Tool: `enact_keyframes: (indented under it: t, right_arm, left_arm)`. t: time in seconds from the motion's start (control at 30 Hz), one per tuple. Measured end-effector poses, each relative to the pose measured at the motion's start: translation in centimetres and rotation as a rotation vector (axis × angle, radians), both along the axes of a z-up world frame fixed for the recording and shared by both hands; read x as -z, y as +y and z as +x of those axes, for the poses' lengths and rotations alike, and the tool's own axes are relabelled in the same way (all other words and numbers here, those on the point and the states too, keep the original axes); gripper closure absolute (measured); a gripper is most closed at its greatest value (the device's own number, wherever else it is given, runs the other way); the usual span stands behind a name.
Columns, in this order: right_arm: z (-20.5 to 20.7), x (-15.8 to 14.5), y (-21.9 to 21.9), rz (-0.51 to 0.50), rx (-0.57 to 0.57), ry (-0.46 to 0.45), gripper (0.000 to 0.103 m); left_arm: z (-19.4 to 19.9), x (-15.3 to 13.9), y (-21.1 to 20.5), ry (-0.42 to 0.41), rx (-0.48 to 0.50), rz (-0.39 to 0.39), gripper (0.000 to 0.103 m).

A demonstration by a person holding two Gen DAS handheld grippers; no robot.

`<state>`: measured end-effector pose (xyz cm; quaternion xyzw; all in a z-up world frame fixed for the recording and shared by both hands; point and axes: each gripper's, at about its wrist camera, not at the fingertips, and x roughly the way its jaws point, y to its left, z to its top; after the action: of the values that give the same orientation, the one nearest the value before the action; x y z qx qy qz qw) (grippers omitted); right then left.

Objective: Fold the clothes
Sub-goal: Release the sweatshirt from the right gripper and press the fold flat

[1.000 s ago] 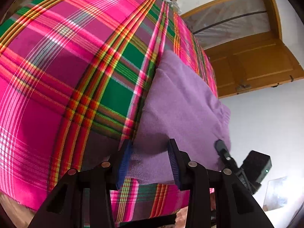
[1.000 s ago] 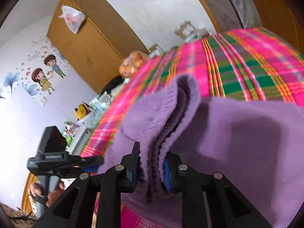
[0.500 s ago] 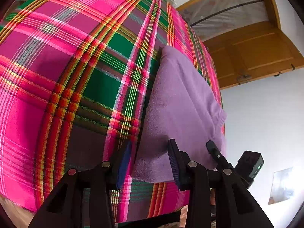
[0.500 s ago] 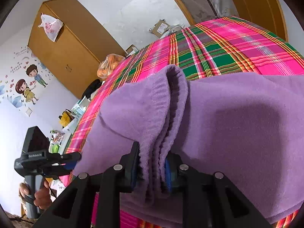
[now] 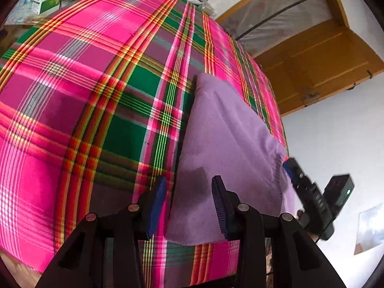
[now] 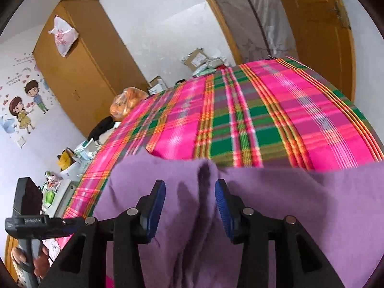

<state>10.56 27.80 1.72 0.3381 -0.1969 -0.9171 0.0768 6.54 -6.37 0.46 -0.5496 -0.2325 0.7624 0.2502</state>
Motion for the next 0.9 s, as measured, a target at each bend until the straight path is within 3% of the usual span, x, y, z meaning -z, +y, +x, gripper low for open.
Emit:
enact_keyframes:
  t: [0.07,0.1,0.13,0.17,0.43,0.73,0.9]
  right_arm:
    - [-0.9,0.0,-0.2,0.006,-0.027,-0.009,0.065]
    - [-1.3,0.1,-0.3,0.011,-0.045,-0.015,0.074]
    - [-1.6,0.2,-0.4,0.018,-0.056,-0.021,0.093]
    - [-2.0,0.3,-0.6,0.031,-0.062,-0.028,0.096]
    - [-2.8,1.5,0.8,0.065,0.036,-0.054,0.097]
    - [-2.3,1.5,0.5,0.152,0.042,-0.11,0.089]
    - [1.1,-0.8,-0.7,0.193,0.014,0.004,0.089]
  left_arm:
    - [0.1,0.0,0.5,0.001,0.012,-0.009,0.063]
    - [0.0,0.0,0.7,-0.003,0.022,-0.013,0.063]
    - [0.0,0.0,0.8,-0.006,0.033,-0.015,0.063]
    - [0.3,0.3,0.3,-0.011,0.041,-0.014,0.063]
    - [0.2,1.0,0.7,-0.016,0.058,-0.021,0.063]
    - [0.5,0.7,1.0,-0.008,0.06,-0.021,0.063]
    - [0.5,0.5,1.0,-0.012,0.061,-0.024,0.063]
